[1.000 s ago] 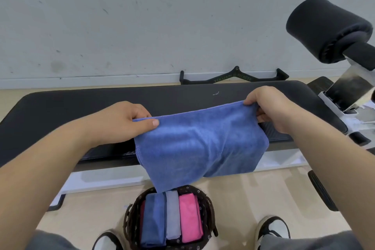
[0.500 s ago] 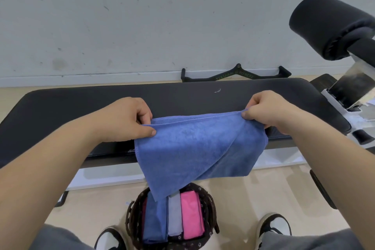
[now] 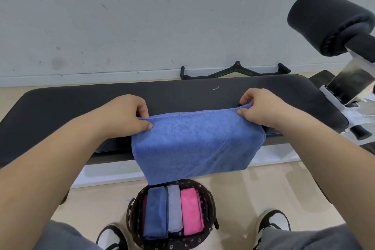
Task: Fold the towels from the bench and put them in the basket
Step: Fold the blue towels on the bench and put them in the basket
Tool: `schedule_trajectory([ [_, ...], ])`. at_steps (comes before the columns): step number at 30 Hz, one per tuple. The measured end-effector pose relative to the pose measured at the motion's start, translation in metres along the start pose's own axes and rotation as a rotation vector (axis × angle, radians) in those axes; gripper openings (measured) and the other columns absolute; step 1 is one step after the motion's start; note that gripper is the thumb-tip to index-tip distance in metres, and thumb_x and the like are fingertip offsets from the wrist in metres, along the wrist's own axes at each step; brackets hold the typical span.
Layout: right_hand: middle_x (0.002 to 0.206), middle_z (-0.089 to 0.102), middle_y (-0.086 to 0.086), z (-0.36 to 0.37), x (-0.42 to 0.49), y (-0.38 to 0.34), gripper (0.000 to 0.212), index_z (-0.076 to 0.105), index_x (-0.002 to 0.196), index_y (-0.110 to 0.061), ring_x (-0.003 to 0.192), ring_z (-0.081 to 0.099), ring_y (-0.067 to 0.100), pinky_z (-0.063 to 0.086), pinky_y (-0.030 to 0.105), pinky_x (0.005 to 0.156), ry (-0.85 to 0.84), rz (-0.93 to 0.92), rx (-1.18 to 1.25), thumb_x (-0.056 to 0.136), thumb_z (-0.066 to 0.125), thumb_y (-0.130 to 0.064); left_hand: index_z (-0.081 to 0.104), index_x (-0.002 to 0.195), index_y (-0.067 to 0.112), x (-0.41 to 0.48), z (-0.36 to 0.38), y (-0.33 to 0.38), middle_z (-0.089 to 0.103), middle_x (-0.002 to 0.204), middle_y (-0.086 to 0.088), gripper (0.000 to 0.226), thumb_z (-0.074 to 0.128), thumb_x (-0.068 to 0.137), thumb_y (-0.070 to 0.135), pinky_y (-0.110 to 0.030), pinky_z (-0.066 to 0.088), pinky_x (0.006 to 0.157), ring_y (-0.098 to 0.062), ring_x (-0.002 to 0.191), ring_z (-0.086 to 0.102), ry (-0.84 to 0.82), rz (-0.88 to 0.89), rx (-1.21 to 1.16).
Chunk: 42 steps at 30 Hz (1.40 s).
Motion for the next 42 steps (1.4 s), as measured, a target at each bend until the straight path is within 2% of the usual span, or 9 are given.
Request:
schedule_trajectory([
  [5, 0.114, 0.045, 0.002, 0.003, -0.006, -0.004, 0.012, 0.058, 0.089, -0.025, 0.1, 0.052, 0.026, 0.048, 0.037, 0.079, -0.042, -0.022, -0.137, 0.095, 0.063, -0.034, 0.058, 0.107, 0.029, -0.001, 0.006, -0.002, 0.065, 0.097, 0.006, 0.026, 0.075, 0.087, 0.029, -0.028, 0.048, 0.071, -0.01, 0.088, 0.062, -0.048, -0.034, -0.065],
  [8, 0.1, 0.061, -0.001, 0.003, -0.009, -0.004, 0.007, 0.057, 0.09, -0.022, 0.088, 0.058, 0.02, 0.045, 0.033, 0.068, -0.036, -0.101, -0.118, 0.094, 0.062, -0.026, 0.062, 0.099, 0.028, -0.003, 0.008, 0.002, 0.066, 0.093, 0.007, 0.013, 0.069, 0.089, 0.025, -0.026, 0.046, 0.066, -0.009, 0.084, 0.063, -0.055, -0.021, -0.032],
  [13, 0.095, 0.06, -0.012, 0.001, -0.017, -0.001, 0.02, 0.063, 0.11, -0.026, 0.093, 0.06, 0.016, 0.045, 0.029, 0.08, -0.054, -0.116, 0.028, 0.091, 0.068, -0.022, 0.064, 0.087, 0.029, -0.009, 0.007, 0.005, 0.066, 0.09, 0.012, 0.004, 0.065, 0.089, 0.025, -0.026, 0.046, 0.066, -0.008, 0.083, 0.061, -0.024, 0.029, 0.042],
  [16, 0.097, 0.072, -0.004, -0.008, -0.022, 0.007, 0.02, 0.074, 0.104, -0.021, 0.093, 0.067, 0.015, 0.054, 0.031, 0.085, -0.07, -0.038, 0.241, 0.085, 0.079, -0.02, 0.062, 0.085, 0.027, -0.014, 0.003, 0.003, 0.067, 0.087, 0.007, 0.008, 0.069, 0.088, 0.024, -0.029, 0.05, 0.068, -0.013, 0.081, 0.062, 0.021, 0.066, -0.01],
  [20, 0.084, 0.078, 0.003, -0.018, -0.038, 0.016, 0.003, 0.082, 0.089, -0.018, 0.076, 0.066, 0.016, 0.053, 0.029, 0.067, -0.177, -0.011, 0.422, 0.086, 0.081, -0.017, 0.063, 0.084, 0.025, -0.028, -0.005, 0.004, 0.068, 0.081, 0.007, 0.011, 0.074, 0.088, 0.023, -0.03, 0.051, 0.066, -0.017, 0.074, 0.062, 0.072, 0.121, -0.113],
  [27, 0.065, 0.063, 0.002, -0.042, -0.081, 0.023, 0.017, 0.077, 0.081, -0.006, 0.055, 0.047, 0.012, 0.038, 0.024, 0.052, -0.183, -0.075, 0.511, 0.083, 0.086, -0.021, 0.077, 0.08, 0.028, -0.069, -0.028, 0.005, 0.071, 0.072, 0.014, 0.011, 0.077, 0.089, 0.033, -0.026, 0.046, 0.064, -0.004, 0.064, 0.059, 0.078, 0.171, -0.163],
  [33, 0.05, 0.054, 0.012, -0.057, -0.107, 0.03, 0.012, 0.075, 0.095, -0.003, 0.038, 0.049, 0.015, 0.038, 0.021, 0.038, -0.176, -0.071, 0.767, 0.09, 0.076, -0.014, 0.076, 0.092, 0.036, -0.098, -0.038, 0.009, 0.072, 0.067, 0.005, 0.003, 0.073, 0.092, 0.036, -0.039, 0.058, 0.071, -0.022, 0.068, 0.069, 0.19, 0.183, -0.242],
  [37, 0.064, 0.067, 0.014, -0.049, -0.111, 0.018, 0.009, 0.068, 0.102, -0.003, 0.049, 0.068, 0.018, 0.057, 0.026, 0.046, -0.13, 0.014, 1.002, 0.098, 0.067, -0.011, 0.068, 0.091, 0.025, -0.104, -0.03, 0.024, 0.068, 0.052, -0.005, 0.012, 0.063, 0.101, 0.025, -0.025, 0.049, 0.05, -0.012, 0.041, 0.061, 0.227, 0.169, -0.276],
  [42, 0.086, 0.076, 0.019, -0.045, -0.102, 0.005, 0.012, 0.067, 0.108, -0.001, 0.075, 0.079, 0.027, 0.065, 0.029, 0.064, -0.005, 0.032, 1.198, 0.104, 0.057, -0.006, 0.065, 0.105, 0.017, -0.095, -0.032, 0.023, 0.07, 0.057, -0.014, 0.014, 0.051, 0.107, 0.014, -0.029, 0.054, 0.042, -0.024, 0.045, 0.067, 0.287, 0.027, -0.566],
])
Point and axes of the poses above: each hand's wrist, its own x-axis towards the middle knuckle, its own z-axis out of the palm, y = z × x, the point moved 2 cm from there along x, towards the middle knuckle
